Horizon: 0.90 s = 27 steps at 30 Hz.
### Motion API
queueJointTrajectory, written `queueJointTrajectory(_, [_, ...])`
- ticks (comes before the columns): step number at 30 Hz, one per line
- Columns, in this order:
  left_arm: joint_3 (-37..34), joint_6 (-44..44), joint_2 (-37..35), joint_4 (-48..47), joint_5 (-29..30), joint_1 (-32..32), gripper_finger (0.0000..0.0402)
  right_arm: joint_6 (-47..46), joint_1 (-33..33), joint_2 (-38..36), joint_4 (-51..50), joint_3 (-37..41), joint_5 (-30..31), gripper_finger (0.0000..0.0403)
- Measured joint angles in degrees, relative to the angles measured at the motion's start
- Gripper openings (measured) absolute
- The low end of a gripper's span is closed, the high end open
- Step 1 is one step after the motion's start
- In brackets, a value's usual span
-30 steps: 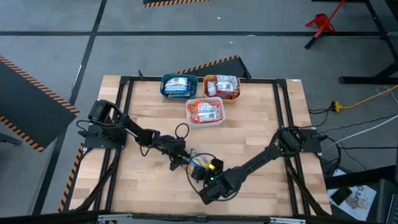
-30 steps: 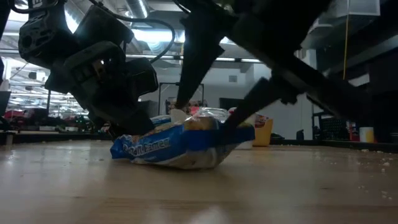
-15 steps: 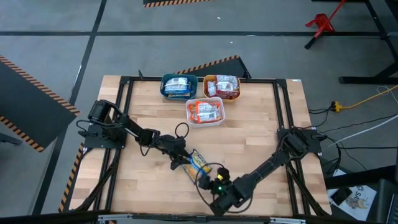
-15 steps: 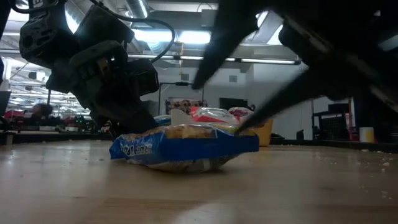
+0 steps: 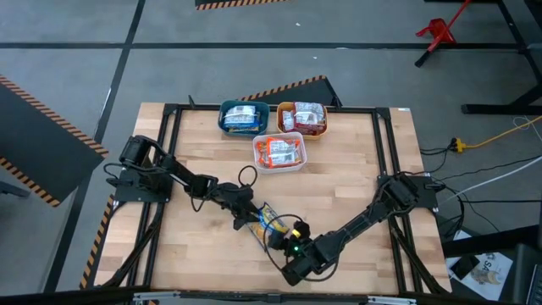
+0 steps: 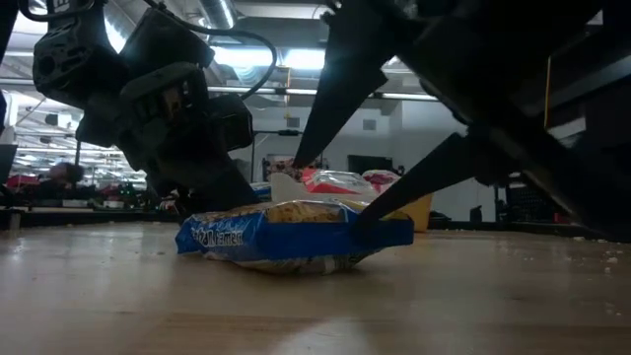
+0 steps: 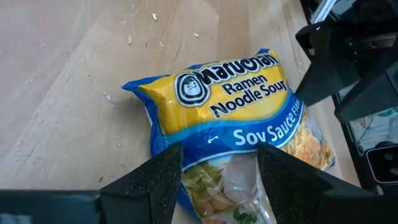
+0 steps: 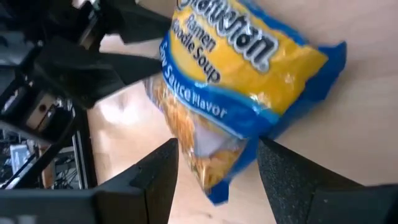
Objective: Sort Maruchan noodles
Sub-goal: Put the blue noodle pack into the blue bin
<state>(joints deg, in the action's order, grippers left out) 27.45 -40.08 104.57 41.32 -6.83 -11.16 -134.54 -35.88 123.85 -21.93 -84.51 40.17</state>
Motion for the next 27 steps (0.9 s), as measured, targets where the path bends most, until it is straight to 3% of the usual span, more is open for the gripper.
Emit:
queueJointTrajectory(18, [0.0,-3.4,-0.3,0.3,2.6,0.0,0.0202,-2.0,-2.9,-3.6,-0.6,-0.1,-3.3,0.0202])
queueJointTrajectory(23, [-0.4,-7.4,-8.5,-12.1,-4.0,0.0,0.0201,-1.4,-3.5,-6.2,-4.3,0.0,-3.2,0.0202])
queueJointTrajectory(27, [-0.2,-4.3,-17.3,-15.6,4.0,0.1,0.0201,-2.0,-4.7,-7.3,-9.5,-0.1,-4.0,0.0202])
